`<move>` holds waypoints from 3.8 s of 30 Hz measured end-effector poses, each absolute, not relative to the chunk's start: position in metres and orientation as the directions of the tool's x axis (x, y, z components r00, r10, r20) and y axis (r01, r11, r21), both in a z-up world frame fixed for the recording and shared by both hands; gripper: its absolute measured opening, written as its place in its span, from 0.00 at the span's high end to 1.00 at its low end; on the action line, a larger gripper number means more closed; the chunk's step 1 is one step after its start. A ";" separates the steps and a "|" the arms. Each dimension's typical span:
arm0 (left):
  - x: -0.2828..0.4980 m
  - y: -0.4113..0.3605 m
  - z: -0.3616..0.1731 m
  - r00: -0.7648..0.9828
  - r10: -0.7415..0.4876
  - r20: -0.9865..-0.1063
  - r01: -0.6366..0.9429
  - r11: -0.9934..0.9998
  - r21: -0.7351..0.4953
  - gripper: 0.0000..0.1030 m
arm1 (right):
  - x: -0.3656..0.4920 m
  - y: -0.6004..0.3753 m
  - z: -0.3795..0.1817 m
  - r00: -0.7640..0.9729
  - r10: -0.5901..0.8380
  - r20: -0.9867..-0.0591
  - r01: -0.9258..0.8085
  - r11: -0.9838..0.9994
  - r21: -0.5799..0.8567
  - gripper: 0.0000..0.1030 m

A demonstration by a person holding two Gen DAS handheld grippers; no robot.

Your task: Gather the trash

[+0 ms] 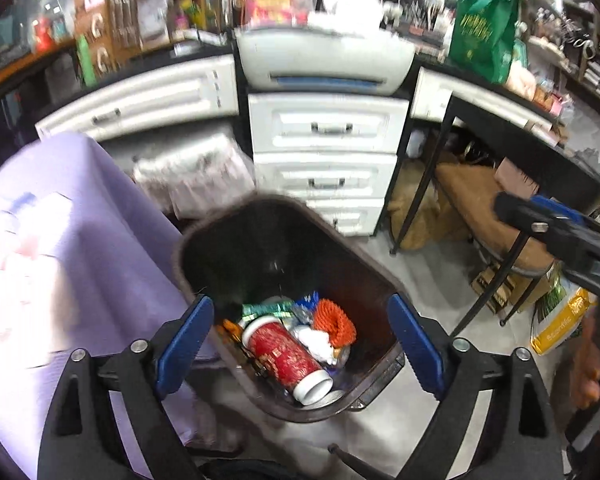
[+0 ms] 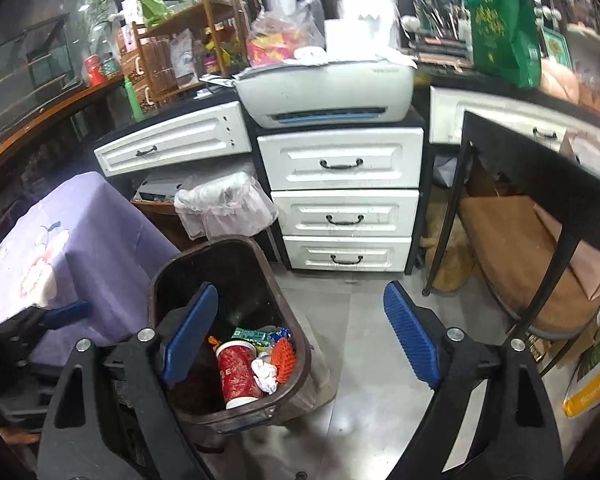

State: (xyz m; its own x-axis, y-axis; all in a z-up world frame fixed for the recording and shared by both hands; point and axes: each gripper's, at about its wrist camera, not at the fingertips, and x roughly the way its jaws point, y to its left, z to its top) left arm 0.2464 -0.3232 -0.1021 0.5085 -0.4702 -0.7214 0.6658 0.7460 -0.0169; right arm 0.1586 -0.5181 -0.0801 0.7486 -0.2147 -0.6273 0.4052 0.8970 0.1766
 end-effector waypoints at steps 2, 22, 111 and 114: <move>0.233 -0.307 -0.084 0.554 -0.483 -0.678 0.661 0.751 0.005 0.06 | 0.155 -0.507 -0.066 0.771 -0.209 -0.601 0.386 0.905 0.181 0.10; 0.118 -0.114 -0.003 0.873 -0.234 -0.428 0.277 0.960 0.039 0.05 | 0.097 -0.334 0.001 0.894 -0.079 -0.442 0.129 0.988 0.084 0.06; -0.016 -0.057 0.016 0.959 -0.126 -0.254 0.131 0.991 0.004 0.05 | -0.079 -0.272 0.023 0.990 0.017 -0.137 -0.020 1.000 -0.022 0.06; -0.015 -0.057 0.016 0.959 -0.125 -0.255 0.131 0.991 0.003 0.05 | -0.079 -0.272 0.024 0.991 0.016 -0.135 -0.019 1.000 -0.023 0.06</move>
State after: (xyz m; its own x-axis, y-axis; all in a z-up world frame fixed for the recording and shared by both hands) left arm -0.0148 -0.0574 0.0159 0.9586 -0.1255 -0.2555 0.1305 0.9914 0.0029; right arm -0.0791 -0.2724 0.0235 0.9906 0.0161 -0.1355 -0.0193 0.9996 -0.0227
